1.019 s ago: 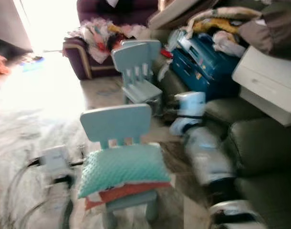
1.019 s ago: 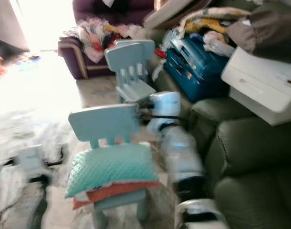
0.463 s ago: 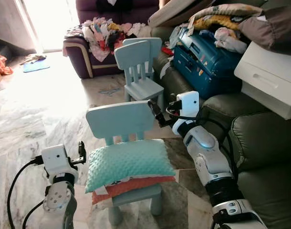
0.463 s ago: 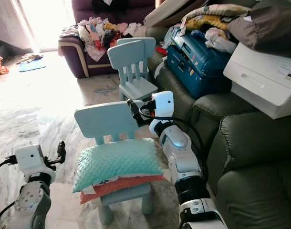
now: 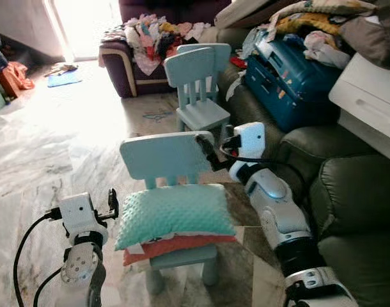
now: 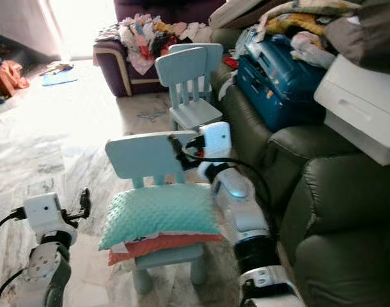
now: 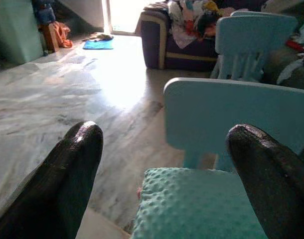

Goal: Move the pillow to the sofa

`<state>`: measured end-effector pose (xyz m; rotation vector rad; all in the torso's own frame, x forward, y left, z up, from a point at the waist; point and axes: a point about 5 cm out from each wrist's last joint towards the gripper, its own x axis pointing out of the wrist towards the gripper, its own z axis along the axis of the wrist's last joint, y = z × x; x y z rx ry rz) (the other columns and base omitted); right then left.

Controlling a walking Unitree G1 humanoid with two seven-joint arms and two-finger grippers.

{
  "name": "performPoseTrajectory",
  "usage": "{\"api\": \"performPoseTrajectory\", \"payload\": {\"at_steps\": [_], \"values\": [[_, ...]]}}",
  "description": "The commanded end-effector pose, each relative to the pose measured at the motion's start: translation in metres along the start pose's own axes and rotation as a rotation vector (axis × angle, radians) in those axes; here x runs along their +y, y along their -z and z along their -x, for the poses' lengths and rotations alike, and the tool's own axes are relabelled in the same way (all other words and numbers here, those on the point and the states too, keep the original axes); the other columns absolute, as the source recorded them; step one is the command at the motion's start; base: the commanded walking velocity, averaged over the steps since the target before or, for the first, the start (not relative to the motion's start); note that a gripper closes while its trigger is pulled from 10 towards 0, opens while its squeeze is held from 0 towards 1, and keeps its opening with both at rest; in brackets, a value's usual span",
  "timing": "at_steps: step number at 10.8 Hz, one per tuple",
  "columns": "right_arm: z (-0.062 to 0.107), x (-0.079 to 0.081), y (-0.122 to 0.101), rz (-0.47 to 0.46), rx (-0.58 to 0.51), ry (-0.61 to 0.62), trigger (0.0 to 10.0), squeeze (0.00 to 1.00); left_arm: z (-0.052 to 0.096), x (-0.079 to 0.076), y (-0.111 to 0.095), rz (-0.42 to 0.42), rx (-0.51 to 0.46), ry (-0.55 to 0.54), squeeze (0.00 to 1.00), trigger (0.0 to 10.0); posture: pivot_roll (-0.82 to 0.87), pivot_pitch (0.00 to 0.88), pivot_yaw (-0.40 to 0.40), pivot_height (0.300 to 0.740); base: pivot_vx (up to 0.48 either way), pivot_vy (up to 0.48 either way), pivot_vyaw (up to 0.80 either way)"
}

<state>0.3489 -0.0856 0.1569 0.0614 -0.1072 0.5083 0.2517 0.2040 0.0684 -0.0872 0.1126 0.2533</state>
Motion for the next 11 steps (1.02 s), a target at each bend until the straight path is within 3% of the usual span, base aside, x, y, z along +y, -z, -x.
{"api": "performPoseTrajectory", "payload": {"at_steps": [1,2,6,11], "values": [[-0.0026,0.0001,-0.0032,-0.007,-0.012,0.001,10.0,0.0,-0.0008,0.0025,-0.0007,-0.018,-0.006,-0.012,0.0,10.0,-0.16,0.0,0.03,0.74,0.0,0.0,0.0],[-0.0031,0.0021,-0.0045,0.012,-0.018,-0.014,10.0,0.0,-0.0012,0.0023,-0.0011,-0.021,-0.01,-0.009,0.0,10.0,-0.16,0.0,0.029,0.74,0.0,0.0,0.0],[-0.0039,0.0046,-0.0049,0.01,-0.024,-0.025,10.0,0.0,-0.0013,0.0017,-0.001,-0.017,-0.009,-0.005,0.0,10.0,-0.16,0.0,0.027,0.74,0.0,0.0,0.72],[-0.0048,0.0046,-0.0049,-0.003,-0.025,-0.028,10.0,0.0,-0.0004,0.0016,-0.002,0.004,-0.025,0.02,0.0,10.0,-0.16,0.0,0.025,0.74,0.0,0.0,0.0]]}}
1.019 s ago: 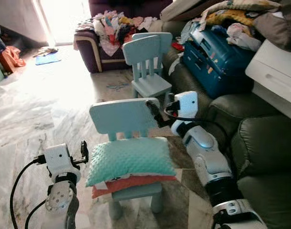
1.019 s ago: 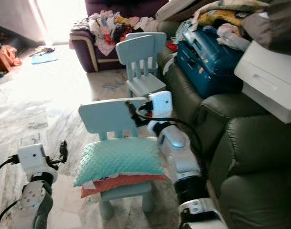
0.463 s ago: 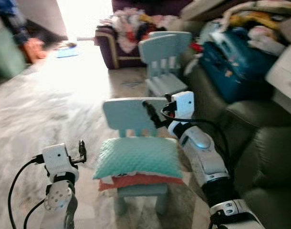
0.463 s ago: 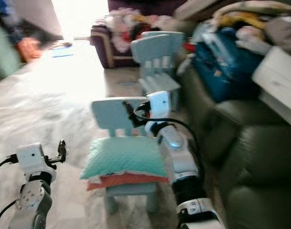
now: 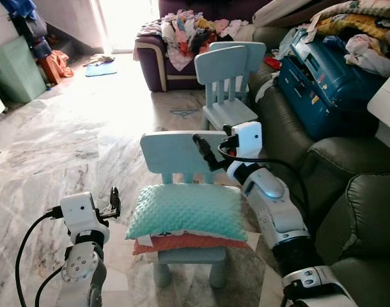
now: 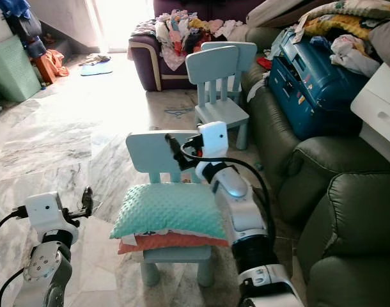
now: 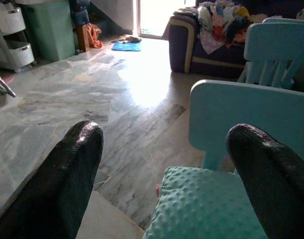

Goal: Move the pillow to the sofa

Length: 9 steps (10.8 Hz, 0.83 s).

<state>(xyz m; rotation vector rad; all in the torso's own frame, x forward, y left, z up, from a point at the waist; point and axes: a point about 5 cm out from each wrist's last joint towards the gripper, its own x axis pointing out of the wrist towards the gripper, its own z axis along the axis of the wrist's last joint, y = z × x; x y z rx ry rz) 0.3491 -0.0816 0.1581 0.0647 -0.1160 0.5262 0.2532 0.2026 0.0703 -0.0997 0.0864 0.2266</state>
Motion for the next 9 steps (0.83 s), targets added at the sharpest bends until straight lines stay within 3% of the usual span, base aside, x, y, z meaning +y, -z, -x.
{"api": "performPoseTrajectory", "payload": {"at_steps": [1,9], "values": [[-0.0031,0.0011,-0.0047,0.002,-0.018,-0.014,10.0,0.0,0.0007,0.0052,-0.0022,0.001,-0.015,-0.01,0.0,10.0,-0.16,0.0,0.023,0.74,0.0,0.0,0.0],[-0.004,0.0041,-0.0064,0.015,-0.029,-0.038,10.0,0.0,-0.0007,0.0061,-0.0027,0.026,-0.024,-0.013,0.0,10.0,-0.16,0.0,0.02,0.74,0.03,0.0,0.0]]}}
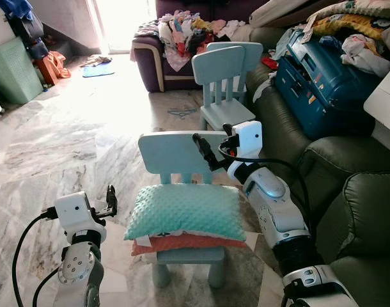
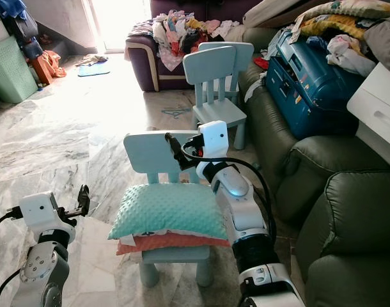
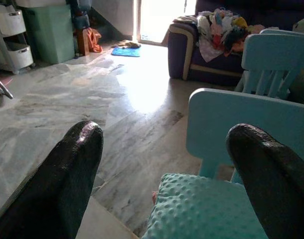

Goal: Move the pillow to the sofa

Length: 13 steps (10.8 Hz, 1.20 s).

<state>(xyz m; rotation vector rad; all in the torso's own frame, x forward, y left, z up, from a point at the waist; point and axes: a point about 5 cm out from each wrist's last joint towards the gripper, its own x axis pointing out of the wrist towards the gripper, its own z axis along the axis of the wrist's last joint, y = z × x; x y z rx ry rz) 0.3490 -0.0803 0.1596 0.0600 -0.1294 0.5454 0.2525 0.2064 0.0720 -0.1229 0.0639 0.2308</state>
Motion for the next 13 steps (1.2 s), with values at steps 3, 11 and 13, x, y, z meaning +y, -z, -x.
{"api": "performPoseTrajectory", "payload": {"at_steps": [3,11,13], "values": [[-0.0038,0.0029,-0.0053,0.012,-0.018,-0.022,10.0,0.0,-0.0006,0.0026,0.0004,0.002,-0.001,-0.011,0.0,10.0,-0.16,0.0,0.018,0.74,0.271,0.0,0.0],[-0.0024,0.0018,-0.0048,0.016,-0.015,-0.021,10.0,0.0,-0.0001,0.0021,0.0042,0.016,0.018,-0.034,0.0,10.0,-0.17,0.0,0.016,0.74,0.165,0.0,0.0],[-0.0021,0.0019,-0.0036,0.015,-0.009,-0.023,10.0,0.0,-0.0009,0.0027,0.0065,0.047,0.036,-0.05,0.0,10.0,-0.17,0.0,0.017,0.74,0.0,0.0,0.0]]}}
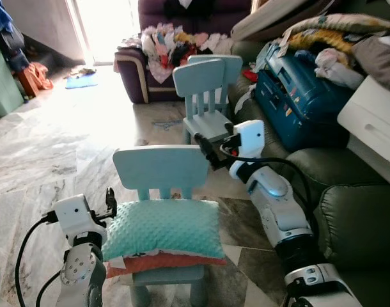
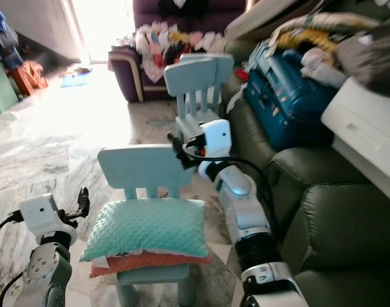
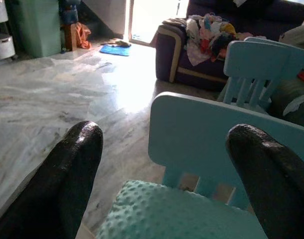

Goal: Move the pillow to the sofa

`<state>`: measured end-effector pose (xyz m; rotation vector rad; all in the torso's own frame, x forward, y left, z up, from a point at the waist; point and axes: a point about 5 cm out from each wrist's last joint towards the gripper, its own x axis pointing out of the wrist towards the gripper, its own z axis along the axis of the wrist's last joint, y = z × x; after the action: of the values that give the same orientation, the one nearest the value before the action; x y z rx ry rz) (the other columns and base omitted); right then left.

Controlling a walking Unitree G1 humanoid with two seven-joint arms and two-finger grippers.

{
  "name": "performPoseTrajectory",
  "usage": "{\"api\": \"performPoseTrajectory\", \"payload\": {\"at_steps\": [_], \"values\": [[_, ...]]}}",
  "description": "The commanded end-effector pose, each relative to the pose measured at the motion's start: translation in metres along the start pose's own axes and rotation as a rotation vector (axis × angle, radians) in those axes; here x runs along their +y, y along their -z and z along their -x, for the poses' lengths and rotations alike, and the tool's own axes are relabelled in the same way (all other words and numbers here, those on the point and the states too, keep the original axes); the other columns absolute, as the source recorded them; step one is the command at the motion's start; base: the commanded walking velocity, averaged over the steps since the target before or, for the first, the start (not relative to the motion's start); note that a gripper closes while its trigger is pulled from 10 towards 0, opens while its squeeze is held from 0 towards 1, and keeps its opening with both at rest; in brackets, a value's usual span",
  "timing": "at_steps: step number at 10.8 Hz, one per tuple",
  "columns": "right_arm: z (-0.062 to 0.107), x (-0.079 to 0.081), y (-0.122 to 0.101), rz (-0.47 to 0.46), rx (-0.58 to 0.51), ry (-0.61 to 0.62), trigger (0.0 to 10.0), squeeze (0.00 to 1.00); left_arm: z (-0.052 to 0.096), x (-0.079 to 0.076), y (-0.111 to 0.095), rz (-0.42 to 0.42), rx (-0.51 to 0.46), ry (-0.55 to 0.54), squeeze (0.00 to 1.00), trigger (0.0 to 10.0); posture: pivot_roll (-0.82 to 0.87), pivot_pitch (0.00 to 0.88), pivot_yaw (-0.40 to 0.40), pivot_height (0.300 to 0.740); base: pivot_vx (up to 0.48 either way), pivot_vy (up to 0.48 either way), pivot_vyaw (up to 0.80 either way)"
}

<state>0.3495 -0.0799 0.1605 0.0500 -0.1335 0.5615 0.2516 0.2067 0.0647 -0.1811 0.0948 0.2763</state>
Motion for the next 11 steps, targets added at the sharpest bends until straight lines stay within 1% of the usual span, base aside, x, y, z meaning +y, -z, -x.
{"api": "performPoseTrajectory", "payload": {"at_steps": [1,2,3,7,9,11], "values": [[-0.0011,0.0019,-0.0023,0.004,-0.005,-0.008,10.0,0.0,-0.0021,0.0005,-0.0005,0.023,0.012,-0.016,0.0,10.0,-0.17,0.0,0.017,0.74,0.0,0.0,0.0],[-0.001,0.0019,-0.0022,0.004,-0.004,-0.009,10.0,0.0,-0.0024,0.0004,-0.0002,0.035,0.018,-0.021,0.0,10.0,-0.17,0.0,0.017,0.74,0.0,0.0,0.0],[-0.0009,0.002,-0.0018,0.003,-0.003,-0.01,10.0,0.0,-0.0032,0.0021,-0.0004,0.016,0.023,-0.026,0.0,10.0,-0.17,0.0,0.017,0.74,0.0,0.472,0.0],[-0.0002,0.0012,-0.0014,0.0,-0.003,-0.005,10.0,0.0,-0.0043,0.0014,-0.0017,0.024,0.024,-0.011,0.0,10.0,-0.17,0.0,0.021,0.74,0.0,0.48,0.0],[-0.0002,0.0009,-0.0016,0.0,-0.004,-0.004,10.0,0.0,-0.0047,0.0008,-0.0026,0.011,0.016,-0.007,0.0,10.0,-0.17,0.0,0.02,0.74,0.0,0.48,0.0],[-0.0003,0.0006,-0.002,0.001,-0.005,-0.005,10.0,0.0,-0.0048,0.0001,-0.0048,-0.006,-0.002,-0.001,0.0,10.0,-0.17,0.0,0.019,0.74,0.0,0.0,0.0]]}}
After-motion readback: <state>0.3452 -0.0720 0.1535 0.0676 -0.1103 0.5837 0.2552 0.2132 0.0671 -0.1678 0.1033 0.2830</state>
